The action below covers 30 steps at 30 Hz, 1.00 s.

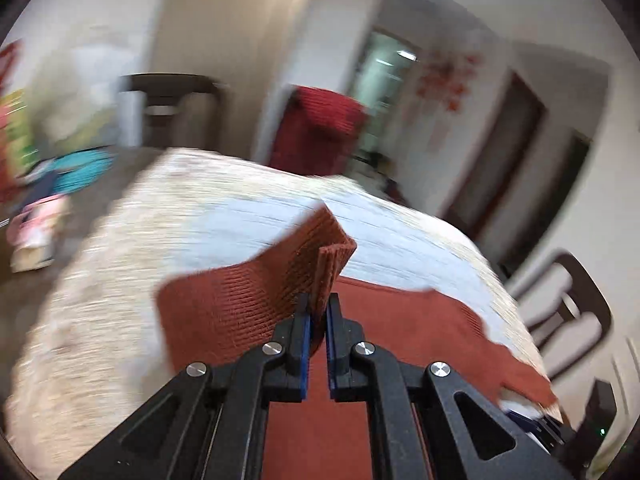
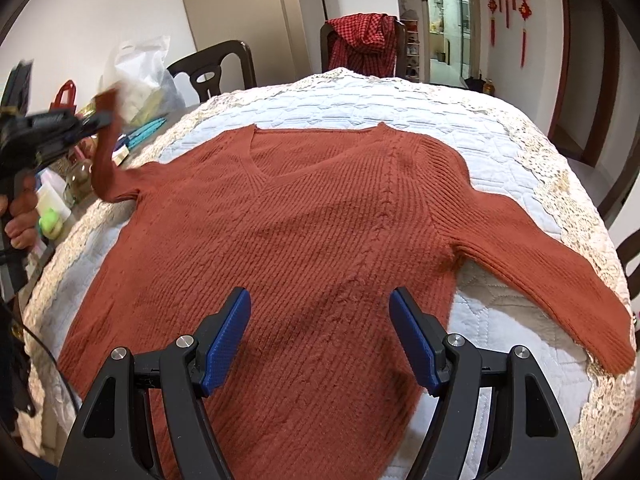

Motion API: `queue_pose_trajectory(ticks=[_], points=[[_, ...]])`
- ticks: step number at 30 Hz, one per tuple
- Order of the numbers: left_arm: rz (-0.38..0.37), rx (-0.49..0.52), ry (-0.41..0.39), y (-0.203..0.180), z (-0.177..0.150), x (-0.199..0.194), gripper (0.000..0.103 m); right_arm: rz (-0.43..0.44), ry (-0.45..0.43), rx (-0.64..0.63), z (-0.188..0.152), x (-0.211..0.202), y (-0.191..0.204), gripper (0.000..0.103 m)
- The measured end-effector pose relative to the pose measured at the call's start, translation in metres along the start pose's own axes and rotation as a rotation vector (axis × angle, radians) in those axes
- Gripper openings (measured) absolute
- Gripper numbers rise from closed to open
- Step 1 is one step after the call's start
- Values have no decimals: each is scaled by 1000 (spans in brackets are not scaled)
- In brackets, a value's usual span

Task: Fold small clothes
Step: 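Grasp the sweater sleeve cuff with the left gripper and lift it, then fold the held sleeve across the sweater body and release with the left gripper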

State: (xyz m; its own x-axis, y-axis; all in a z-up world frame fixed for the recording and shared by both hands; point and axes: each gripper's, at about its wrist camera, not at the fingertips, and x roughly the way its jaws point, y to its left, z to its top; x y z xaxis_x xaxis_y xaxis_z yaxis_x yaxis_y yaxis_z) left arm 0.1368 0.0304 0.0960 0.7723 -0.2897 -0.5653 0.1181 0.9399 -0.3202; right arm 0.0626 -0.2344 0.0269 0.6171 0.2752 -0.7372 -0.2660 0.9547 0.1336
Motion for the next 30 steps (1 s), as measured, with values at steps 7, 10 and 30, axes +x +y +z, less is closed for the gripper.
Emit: queue_pose_trajectory(ticks=[7, 10, 30], points=[[-185, 69, 220, -44, -34, 62, 9, 21, 5, 75, 0, -6, -14, 72], [-197, 52, 165, -28, -29, 38, 30, 46, 6, 100, 5, -7, -18, 72], [142, 73, 205, 59, -44, 60, 38, 154, 163, 77, 82, 106, 27, 5]])
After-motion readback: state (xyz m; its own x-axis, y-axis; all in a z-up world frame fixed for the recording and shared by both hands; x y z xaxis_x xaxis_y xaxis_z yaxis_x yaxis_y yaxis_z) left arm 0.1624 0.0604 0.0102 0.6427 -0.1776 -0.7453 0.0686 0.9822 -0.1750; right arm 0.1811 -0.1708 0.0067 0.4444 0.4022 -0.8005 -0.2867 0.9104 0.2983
